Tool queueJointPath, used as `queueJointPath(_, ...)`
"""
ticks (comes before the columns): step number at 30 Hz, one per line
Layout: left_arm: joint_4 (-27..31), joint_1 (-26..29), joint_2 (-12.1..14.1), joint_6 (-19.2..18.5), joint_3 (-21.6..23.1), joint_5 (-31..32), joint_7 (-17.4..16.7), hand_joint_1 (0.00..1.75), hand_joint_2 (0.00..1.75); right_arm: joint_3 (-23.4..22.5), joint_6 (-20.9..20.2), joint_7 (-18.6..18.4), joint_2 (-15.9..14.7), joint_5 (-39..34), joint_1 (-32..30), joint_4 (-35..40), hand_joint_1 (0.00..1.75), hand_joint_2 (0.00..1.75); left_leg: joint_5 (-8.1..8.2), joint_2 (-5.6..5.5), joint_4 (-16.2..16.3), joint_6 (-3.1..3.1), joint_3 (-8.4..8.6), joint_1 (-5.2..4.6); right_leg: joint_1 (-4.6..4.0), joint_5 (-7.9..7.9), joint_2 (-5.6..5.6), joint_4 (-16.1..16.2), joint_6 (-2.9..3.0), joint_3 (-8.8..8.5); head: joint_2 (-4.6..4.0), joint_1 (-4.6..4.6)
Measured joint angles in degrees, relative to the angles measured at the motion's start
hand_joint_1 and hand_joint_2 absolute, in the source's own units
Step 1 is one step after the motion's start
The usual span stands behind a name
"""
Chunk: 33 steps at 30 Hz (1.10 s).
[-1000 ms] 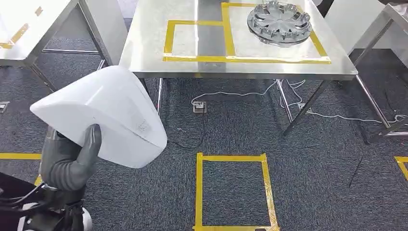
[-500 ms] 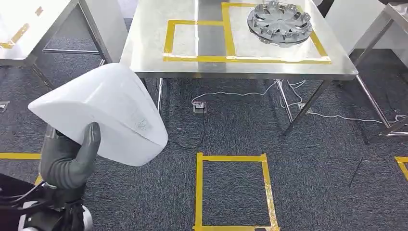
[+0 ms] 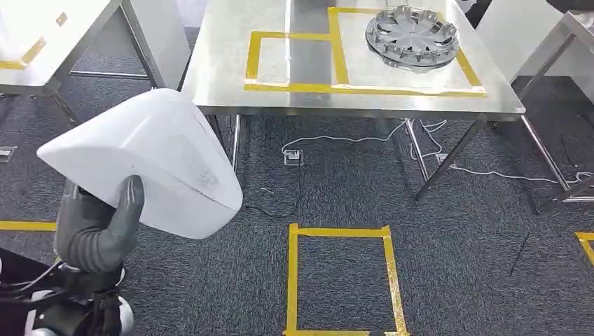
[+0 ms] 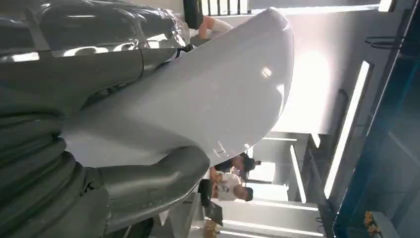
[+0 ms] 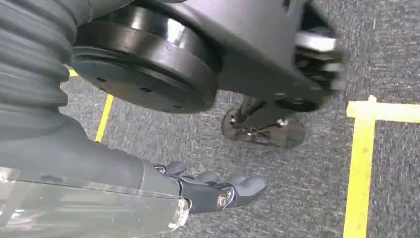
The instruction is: Take the parts from the cabinet and place them on the table.
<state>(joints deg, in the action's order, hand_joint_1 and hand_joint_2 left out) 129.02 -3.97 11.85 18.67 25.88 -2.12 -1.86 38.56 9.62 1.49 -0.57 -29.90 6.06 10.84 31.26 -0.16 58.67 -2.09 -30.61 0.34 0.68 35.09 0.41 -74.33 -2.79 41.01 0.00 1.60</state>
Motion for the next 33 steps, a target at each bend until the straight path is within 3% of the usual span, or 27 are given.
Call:
queueJointPath(1,-0.02,-0.01,0.00,0.00,0.00,0.00,0.00,1.75,1.75,0.00,0.00,0.00,0.02,0.00,-0.07,0.00,0.00,1.75,0.23,-0.02,0.01,0.01,0.17,-0.04,0.00,-0.05,-0.02,-2.03,0.10,1.34,0.00,0.00)
queueJointPath(2,-0.02,0.00,0.00,0.00,-0.02,0.02,0.00,1.75,1.75,0.00,0.00,0.00,0.07,0.00,-0.13,0.00,0.00,1.75,0.46,-0.05,0.00,0.08,0.51,-0.09,-0.01,-1.44,-0.02,-1.37,0.27,1.30,0.00,0.02)
queueJointPath(3,-0.02,0.00,0.02,0.00,-0.02,0.02,0.00,1.75,1.75,0.00,0.00,0.00,0.04,0.00,-0.12,0.00,0.00,1.75,0.78,-0.07,0.00,0.18,0.93,-0.14,-0.03,-3.90,-0.02,1.44,0.55,0.22,0.00,0.02)
queueJointPath(5,-0.02,-0.02,0.02,0.00,-0.02,0.09,-0.04,1.75,1.75,0.00,0.00,0.00,0.04,0.00,-0.09,0.00,0.00,1.75,1.66,-0.04,-0.02,0.52,2.25,-0.34,-0.37,-10.24,-0.03,11.93,1.74,-4.19,0.00,0.13)
queueJointPath(6,-0.04,0.02,0.02,-0.02,-0.02,0.11,-0.13,1.75,1.75,0.00,0.00,0.00,-0.06,0.00,-0.07,0.00,0.00,1.75,2.04,0.08,-0.20,0.75,2.27,-0.28,-0.60,-9.21,-0.12,13.15,2.41,-5.36,0.00,-0.04)
queueJointPath(7,-0.04,-0.15,0.02,-0.02,-0.04,0.11,-0.20,1.75,1.75,0.00,0.00,0.00,-0.05,0.00,-0.07,0.00,0.00,1.75,2.32,-0.03,-0.05,1.21,2.27,-0.33,-0.88,-9.01,-0.23,14.49,2.69,-5.87,0.00,-0.20)
queueJointPath(10,0.00,-0.15,0.02,-0.02,-0.07,0.26,-0.33,1.75,1.75,0.00,0.00,0.00,0.00,0.00,-0.19,0.00,0.00,1.75,2.50,0.22,-1.08,2.08,2.68,-0.12,-1.04,-7.99,-0.21,15.53,3.08,-6.41,0.00,0.09)
queueJointPath(11,0.22,-0.12,0.02,-0.02,-0.11,0.28,-0.37,1.75,1.75,0.00,0.00,0.00,0.09,0.00,-0.23,0.04,0.00,1.75,3.12,0.22,-1.15,2.42,3.40,-0.13,-0.21,-8.17,-0.28,16.96,3.06,-7.60,0.00,0.24)
queueJointPath(12,0.28,-0.21,0.09,-0.02,-0.13,0.28,-0.35,1.75,1.75,-0.04,0.07,0.02,0.00,0.00,-0.20,0.00,0.00,1.75,3.48,0.18,0.30,2.78,3.01,-0.22,-0.25,-8.07,-0.28,17.63,3.20,-8.50,0.00,-0.07)
queueJointPath(13,0.35,-0.38,0.09,-0.02,-0.13,0.35,-0.31,1.75,1.75,-0.09,0.07,0.02,0.00,0.00,-0.06,0.00,0.00,1.75,4.94,0.12,3.91,3.08,0.86,-0.09,-0.18,-7.94,-0.31,18.03,3.40,-9.17,0.00,-0.50)
queueJointPath(15,0.24,-0.14,0.22,-0.09,-0.13,0.37,-0.39,1.75,1.75,-0.28,0.02,0.02,0.26,0.02,0.04,0.02,0.00,1.75,7.52,0.03,12.90,3.70,-5.37,0.39,-0.10,-7.15,-0.33,18.24,3.43,-10.09,0.00,-0.85)
queueJointPath(16,0.24,-0.12,0.28,-0.09,-0.13,0.35,-0.39,1.75,1.75,-0.35,0.00,0.02,0.31,0.00,-0.06,0.00,0.00,1.75,7.40,0.03,15.46,4.00,-7.78,0.65,-0.08,-6.66,-0.31,18.22,3.31,-10.57,0.00,-1.01)
queueJointPath(17,0.26,-0.12,0.33,-0.09,-0.15,0.37,-0.37,1.75,1.75,-0.37,0.00,0.02,0.35,0.00,-0.21,0.00,0.00,1.75,5.75,0.08,15.59,4.29,-9.05,0.89,0.05,-6.08,-0.29,18.21,3.11,-11.31,0.00,-1.09)
queueJointPath(18,0.26,-0.12,0.37,-0.07,-0.13,0.37,-0.39,1.75,1.75,-0.39,-0.02,0.02,0.35,0.00,-0.33,0.00,0.00,1.75,2.99,0.12,13.70,4.57,-9.08,1.07,0.26,-5.45,-0.25,18.18,2.87,-12.15,0.00,-1.11)
queueJointPath(20,0.26,-0.12,0.39,-0.09,-0.13,0.37,-0.39,1.75,1.75,-0.42,-0.02,0.02,0.39,0.02,-0.29,0.00,0.00,1.75,-4.16,0.46,5.64,5.21,-6.76,1.49,0.84,-3.84,-0.07,17.81,2.02,-14.00,0.00,-1.22)
queueJointPath(21,0.20,-0.08,0.39,-0.09,-0.15,0.37,-0.37,1.75,1.75,-0.46,-0.02,0.02,0.37,0.02,-0.27,0.00,0.00,1.75,-4.99,0.87,3.70,5.71,-5.96,1.66,0.87,-2.97,0.06,17.61,1.41,-14.28,0.00,-1.47)
queueJointPath(22,0.17,-0.11,0.39,-0.11,-0.11,0.42,-0.39,1.75,1.75,-0.55,-0.02,0.02,0.31,0.02,0.04,0.00,0.00,1.75,-4.13,1.00,2.58,5.42,-5.43,1.35,0.42,-2.36,0.30,16.96,0.82,-14.21,0.00,-2.14)
queueJointPath(23,0.24,-0.05,0.42,-0.11,-0.09,0.42,-0.46,1.75,1.75,-0.57,-0.04,0.02,0.33,0.02,0.06,0.02,0.00,1.75,-3.01,0.98,2.53,3.77,-5.37,1.30,0.37,-2.35,0.23,17.27,0.59,-14.07,0.00,-1.92)
queueJointPath(24,0.33,0.16,0.46,-0.07,-0.13,0.46,-0.48,1.75,1.75,-0.66,-0.02,0.02,0.33,0.04,0.02,0.02,0.00,1.75,-2.76,0.91,2.23,3.34,-5.48,1.27,0.43,-2.29,0.11,17.30,0.33,-14.53,0.00,-1.33)
queueJointPath(26,0.39,0.04,0.46,-0.04,-0.22,0.52,-0.39,1.75,1.75,-0.87,-0.02,0.02,0.31,0.04,0.00,0.02,0.00,1.75,-2.35,0.59,2.13,2.57,-4.82,1.30,0.62,-2.20,0.01,17.16,0.05,-14.56,0.00,-1.25)
queueJointPath(27,0.46,0.09,0.48,-0.04,-0.22,0.55,-0.39,1.75,1.75,-0.90,-0.02,0.02,0.33,0.04,0.07,0.02,0.00,1.75,-2.01,0.64,1.86,2.05,-4.12,1.25,0.62,-2.18,-0.16,15.05,-0.08,-13.97,0.00,-0.85)
queueJointPath(29,0.48,0.04,0.48,-0.04,-0.24,0.61,-0.37,1.75,1.75,-0.94,-0.04,0.02,0.37,0.02,0.21,0.02,0.00,1.75,-1.36,0.86,1.51,1.46,-3.03,0.94,0.52,0.28,-0.19,6.80,-0.34,-9.14,0.00,-0.46)
queueJointPath(31,0.46,0.08,0.48,-0.04,-0.24,0.70,-0.39,1.75,1.75,-0.98,-0.04,0.02,0.37,0.02,0.00,0.00,0.00,1.75,-0.52,0.84,1.43,1.04,-2.09,0.45,0.28,3.39,-0.18,-0.07,0.18,-3.87,0.00,-0.35)
queueJointPath(32,0.46,0.10,0.48,-0.04,-0.24,0.76,-0.39,1.75,1.75,-0.98,-0.07,0.02,0.37,0.00,-0.19,0.00,0.00,1.75,0.00,0.76,1.42,0.85,-1.42,0.11,0.06,3.32,-0.17,-0.80,0.70,-2.35,0.00,-0.31)
queueJointPath(33,0.46,0.10,0.48,-0.04,-0.26,0.90,-0.39,1.75,1.75,-0.98,-0.07,0.02,0.39,0.00,-0.29,0.00,0.00,1.75,0.55,0.65,1.39,0.77,-0.62,-0.18,-0.25,1.62,-0.18,0.65,1.26,-2.02,0.00,-0.22)
